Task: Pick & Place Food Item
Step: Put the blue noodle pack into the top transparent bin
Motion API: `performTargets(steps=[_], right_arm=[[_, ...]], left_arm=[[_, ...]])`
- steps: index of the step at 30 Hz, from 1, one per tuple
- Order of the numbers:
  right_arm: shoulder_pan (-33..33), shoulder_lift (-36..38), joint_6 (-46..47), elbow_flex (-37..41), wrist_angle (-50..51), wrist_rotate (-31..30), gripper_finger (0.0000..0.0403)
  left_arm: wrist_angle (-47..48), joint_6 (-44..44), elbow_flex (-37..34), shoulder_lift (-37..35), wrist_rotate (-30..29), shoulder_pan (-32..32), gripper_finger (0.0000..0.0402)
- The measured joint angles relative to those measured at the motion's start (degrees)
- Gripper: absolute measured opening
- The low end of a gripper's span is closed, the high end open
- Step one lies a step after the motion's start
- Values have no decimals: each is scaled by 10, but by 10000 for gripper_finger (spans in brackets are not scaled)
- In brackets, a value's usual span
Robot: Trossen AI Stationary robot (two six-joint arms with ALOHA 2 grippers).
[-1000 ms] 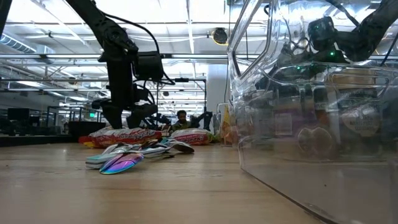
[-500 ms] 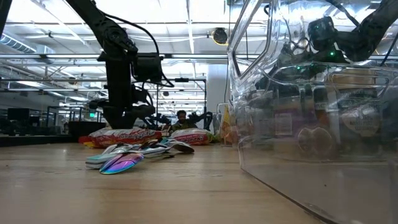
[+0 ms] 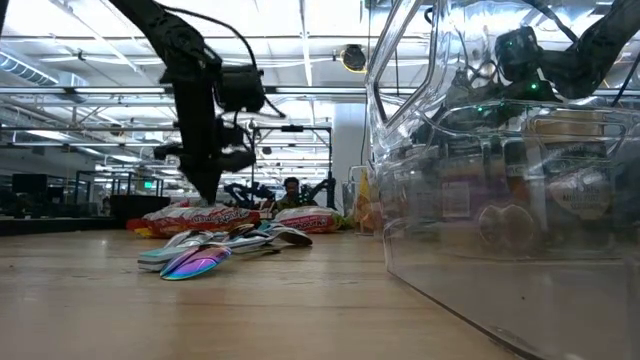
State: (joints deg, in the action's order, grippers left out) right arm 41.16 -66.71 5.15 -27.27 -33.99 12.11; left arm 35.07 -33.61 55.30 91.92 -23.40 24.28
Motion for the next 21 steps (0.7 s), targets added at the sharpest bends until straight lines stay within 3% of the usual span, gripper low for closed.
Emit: performTargets(steps=[12, 21], right_arm=[[0, 0, 4, 0, 0, 1, 155], [-38, 0, -12, 0, -37, -1, 155]], left_arm=[[0, 3, 34, -109, -124, -122, 3], [-22, 38, 74, -141, -186, -226, 5]])
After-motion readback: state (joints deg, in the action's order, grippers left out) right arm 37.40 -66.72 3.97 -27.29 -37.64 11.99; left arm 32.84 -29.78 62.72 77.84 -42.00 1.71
